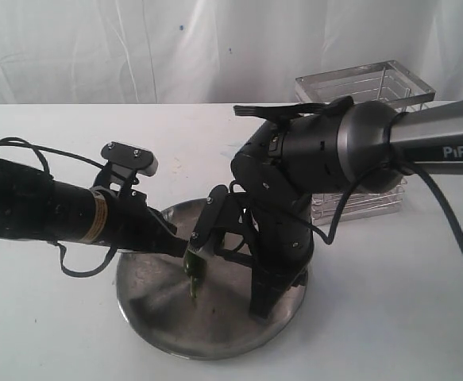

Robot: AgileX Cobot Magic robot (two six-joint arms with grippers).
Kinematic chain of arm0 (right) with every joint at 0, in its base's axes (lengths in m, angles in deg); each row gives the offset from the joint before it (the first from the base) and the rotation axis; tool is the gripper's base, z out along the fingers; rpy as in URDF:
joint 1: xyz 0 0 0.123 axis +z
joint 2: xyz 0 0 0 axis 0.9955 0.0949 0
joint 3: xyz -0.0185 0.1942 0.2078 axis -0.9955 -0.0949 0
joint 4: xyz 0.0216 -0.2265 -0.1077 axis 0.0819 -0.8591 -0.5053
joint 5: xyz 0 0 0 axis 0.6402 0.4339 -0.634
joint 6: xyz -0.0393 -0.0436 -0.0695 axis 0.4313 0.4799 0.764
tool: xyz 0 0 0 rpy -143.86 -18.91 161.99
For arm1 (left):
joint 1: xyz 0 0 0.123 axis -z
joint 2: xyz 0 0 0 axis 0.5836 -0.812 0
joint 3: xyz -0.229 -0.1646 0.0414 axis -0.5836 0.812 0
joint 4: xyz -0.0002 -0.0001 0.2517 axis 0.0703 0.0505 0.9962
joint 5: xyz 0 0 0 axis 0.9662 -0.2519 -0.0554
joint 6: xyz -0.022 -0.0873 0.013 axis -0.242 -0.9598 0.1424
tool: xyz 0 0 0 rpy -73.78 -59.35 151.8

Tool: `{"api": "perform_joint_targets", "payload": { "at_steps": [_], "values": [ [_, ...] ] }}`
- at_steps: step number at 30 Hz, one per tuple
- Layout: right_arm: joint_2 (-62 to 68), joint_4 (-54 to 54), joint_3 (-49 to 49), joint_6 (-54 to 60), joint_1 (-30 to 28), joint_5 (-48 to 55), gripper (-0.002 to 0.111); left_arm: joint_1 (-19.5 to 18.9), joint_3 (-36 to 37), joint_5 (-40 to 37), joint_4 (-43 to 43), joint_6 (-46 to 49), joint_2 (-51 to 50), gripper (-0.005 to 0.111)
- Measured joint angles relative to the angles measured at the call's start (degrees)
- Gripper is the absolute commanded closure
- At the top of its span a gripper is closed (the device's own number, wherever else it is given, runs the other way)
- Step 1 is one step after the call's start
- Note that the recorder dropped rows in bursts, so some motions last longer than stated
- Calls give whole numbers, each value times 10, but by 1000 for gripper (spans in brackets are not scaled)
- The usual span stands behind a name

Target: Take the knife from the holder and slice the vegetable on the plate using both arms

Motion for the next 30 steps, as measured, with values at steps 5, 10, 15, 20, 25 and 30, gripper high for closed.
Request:
{"api": "perform_joint_targets", "payload": {
  "at_steps": [5, 10, 15, 20, 25, 30],
  "values": [
    [0, 0, 0, 1, 0, 0, 108, 0, -3, 6, -12, 9, 0, 99],
    [0, 0, 0, 2, 0, 1, 108, 0, -3, 12, -20, 16, 0, 99],
    [0, 1, 0, 3, 0, 6, 108, 0, -7, 15, -40, 39, -30, 99],
    [3, 2, 0, 5, 0, 12, 108, -1, -9, 34, -50, 45, -75, 99],
    [18, 2, 0, 5, 0, 14, 108, -1, -9, 23, -45, 47, -65, 99],
    [23, 2, 0, 5, 0, 12, 108, -1, -5, -16, -30, 46, -10, 99]
  ]
}}
